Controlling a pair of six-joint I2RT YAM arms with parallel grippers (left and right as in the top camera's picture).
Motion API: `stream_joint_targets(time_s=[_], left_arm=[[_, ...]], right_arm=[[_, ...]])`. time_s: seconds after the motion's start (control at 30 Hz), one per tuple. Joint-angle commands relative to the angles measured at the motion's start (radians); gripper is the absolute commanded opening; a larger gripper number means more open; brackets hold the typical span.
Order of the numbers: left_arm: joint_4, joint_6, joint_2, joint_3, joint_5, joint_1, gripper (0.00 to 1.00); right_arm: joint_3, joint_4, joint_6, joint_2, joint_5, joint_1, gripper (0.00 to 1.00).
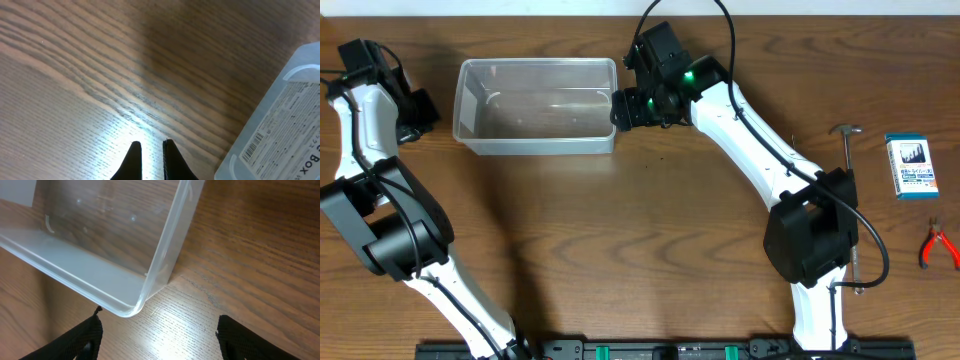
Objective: Pack container
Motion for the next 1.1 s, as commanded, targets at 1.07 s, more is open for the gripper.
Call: stream_joint_targets(time_s=[1.07], left_arm=[[-0.008,0.161,0.001,-0.010,0.159,-0.047,0.06]], right_arm=[[0.026,-0.004,-0.060,0.000,-0.004,-0.032,0.77]])
